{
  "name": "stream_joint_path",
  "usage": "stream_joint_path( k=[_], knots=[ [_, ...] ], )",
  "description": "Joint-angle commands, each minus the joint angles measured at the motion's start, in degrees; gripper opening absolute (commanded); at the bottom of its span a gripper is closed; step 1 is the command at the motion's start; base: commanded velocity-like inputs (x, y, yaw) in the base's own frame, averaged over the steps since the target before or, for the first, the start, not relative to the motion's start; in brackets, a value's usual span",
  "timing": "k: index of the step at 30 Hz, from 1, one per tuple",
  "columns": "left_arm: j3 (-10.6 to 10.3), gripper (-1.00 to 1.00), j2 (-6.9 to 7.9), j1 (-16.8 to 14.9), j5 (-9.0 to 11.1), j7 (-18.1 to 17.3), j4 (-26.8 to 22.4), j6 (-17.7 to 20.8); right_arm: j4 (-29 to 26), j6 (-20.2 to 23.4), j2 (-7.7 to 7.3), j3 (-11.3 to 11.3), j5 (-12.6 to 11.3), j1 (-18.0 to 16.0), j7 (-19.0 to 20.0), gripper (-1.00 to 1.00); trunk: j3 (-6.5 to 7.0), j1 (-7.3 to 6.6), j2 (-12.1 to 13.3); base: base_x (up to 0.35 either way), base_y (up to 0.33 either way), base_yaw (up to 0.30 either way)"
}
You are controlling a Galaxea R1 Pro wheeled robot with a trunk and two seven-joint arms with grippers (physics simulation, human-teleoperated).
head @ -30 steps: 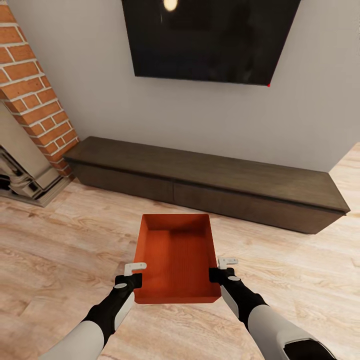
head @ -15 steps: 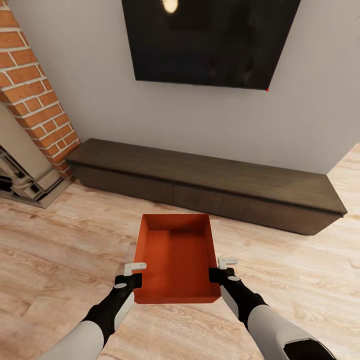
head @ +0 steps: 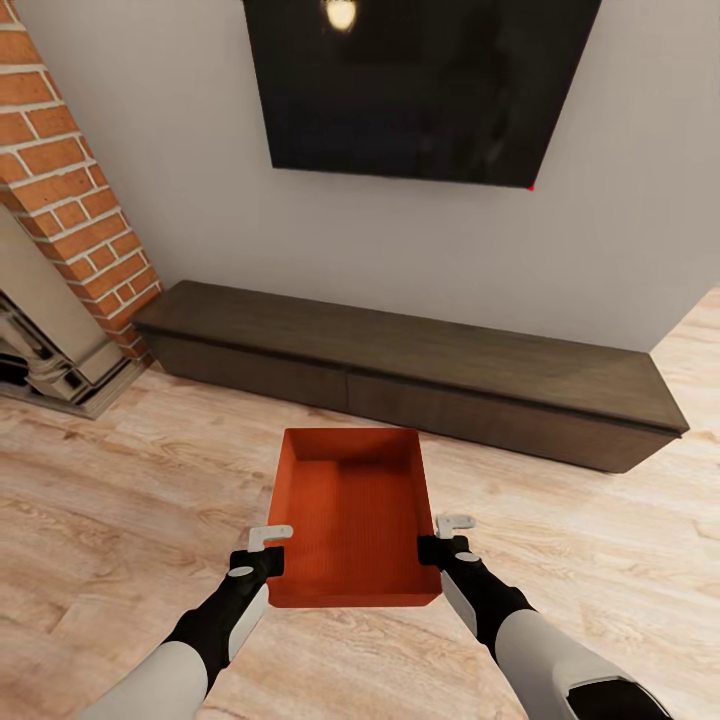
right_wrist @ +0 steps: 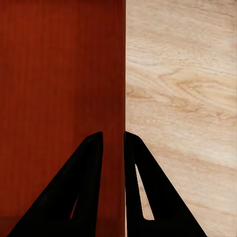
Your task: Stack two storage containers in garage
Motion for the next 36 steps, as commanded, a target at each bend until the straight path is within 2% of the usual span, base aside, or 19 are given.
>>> stream_joint_path(
  k=[1, 36],
  knots=[
    [-0.64, -1.00, 0.43, 0.01, 0.86, 0.82, 0.38, 0.36, -0.34, 0.34, -0.08, 0.24, 0.41, -0.05, -0.35, -1.00, 0.15, -0.23, 0.39, 0.000, 0.000, 0.000],
    [-0.64, -1.00, 0.43, 0.00, 0.86, 0.89, 0.30, 0.36, -0.34, 0.25, 0.02, 0.32, 0.49, -0.07, -0.49, -1.00, 6.43, -7.91, 14.43, 0.000, 0.000, 0.000]
  ],
)
